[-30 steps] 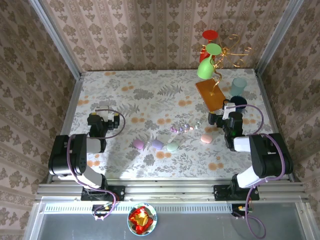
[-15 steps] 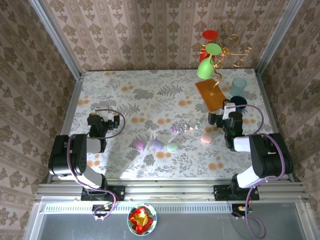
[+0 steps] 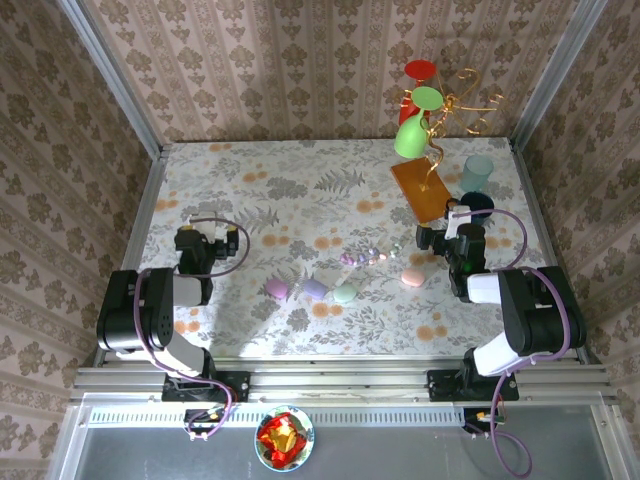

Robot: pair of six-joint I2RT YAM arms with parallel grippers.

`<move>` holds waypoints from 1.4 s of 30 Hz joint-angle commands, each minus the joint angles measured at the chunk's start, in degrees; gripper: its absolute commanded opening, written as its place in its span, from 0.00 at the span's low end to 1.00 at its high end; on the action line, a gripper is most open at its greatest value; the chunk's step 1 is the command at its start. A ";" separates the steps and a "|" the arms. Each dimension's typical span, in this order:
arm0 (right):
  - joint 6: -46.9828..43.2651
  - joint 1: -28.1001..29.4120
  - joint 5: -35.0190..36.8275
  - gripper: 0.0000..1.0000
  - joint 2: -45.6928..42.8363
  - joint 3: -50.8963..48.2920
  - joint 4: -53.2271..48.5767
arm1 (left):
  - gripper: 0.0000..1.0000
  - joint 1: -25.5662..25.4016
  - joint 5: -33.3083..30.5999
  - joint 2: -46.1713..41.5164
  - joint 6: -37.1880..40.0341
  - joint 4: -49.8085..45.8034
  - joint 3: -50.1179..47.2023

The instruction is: Insert the wireless bluetooth earbuds into the charging case

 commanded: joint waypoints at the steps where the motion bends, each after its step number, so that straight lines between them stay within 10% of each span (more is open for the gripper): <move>1: -1.98 -0.25 -2.68 1.00 -0.53 1.01 1.57 | 1.00 -0.39 -2.96 -3.71 -1.27 -2.65 1.49; 12: -8.07 4.89 -7.50 1.00 -16.64 6.58 -21.15 | 1.00 -10.15 -6.34 -24.73 -3.26 -29.52 6.33; 22: -22.24 24.52 -15.46 1.00 -17.47 17.43 -45.72 | 1.00 -18.32 -0.92 -29.81 -15.77 -46.45 9.31; 31: -12.86 43.66 -10.07 0.99 -4.66 17.96 -34.20 | 1.00 -18.71 -1.69 -30.70 -19.40 -46.21 6.86; 42: -13.50 48.40 -7.66 0.84 10.79 23.06 -32.83 | 1.00 -18.80 -0.67 -29.38 -18.87 -45.73 7.24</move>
